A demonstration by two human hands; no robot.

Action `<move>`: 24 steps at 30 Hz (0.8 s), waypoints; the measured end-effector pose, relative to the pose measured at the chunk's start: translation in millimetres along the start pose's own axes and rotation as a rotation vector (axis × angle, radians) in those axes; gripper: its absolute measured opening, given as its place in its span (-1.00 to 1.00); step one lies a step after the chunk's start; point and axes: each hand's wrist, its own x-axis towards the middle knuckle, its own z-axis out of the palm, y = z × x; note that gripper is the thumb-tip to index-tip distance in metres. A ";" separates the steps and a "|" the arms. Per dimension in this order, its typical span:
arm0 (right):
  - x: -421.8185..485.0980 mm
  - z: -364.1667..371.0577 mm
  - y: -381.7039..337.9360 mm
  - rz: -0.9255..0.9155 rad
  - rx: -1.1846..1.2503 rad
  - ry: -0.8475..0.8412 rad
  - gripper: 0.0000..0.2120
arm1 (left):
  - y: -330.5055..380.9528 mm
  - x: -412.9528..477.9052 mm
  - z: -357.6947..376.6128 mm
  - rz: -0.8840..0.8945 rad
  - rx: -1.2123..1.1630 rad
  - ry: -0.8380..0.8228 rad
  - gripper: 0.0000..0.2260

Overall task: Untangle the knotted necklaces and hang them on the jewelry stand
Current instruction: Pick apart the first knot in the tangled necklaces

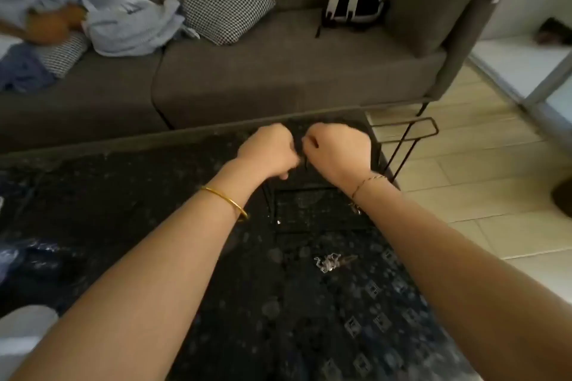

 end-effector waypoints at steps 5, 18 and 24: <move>-10.2 13.9 10.1 -0.166 -0.009 0.254 -0.82 | 4.5 -1.9 -2.0 0.143 0.186 0.383 -0.85; -74.8 75.9 34.5 -0.258 0.051 0.677 -0.67 | -27.7 3.0 103.0 0.355 -0.063 0.958 -0.87; -128.8 120.7 64.7 -0.015 0.117 0.406 -0.70 | -36.1 -33.8 182.8 0.525 -0.009 1.059 -0.79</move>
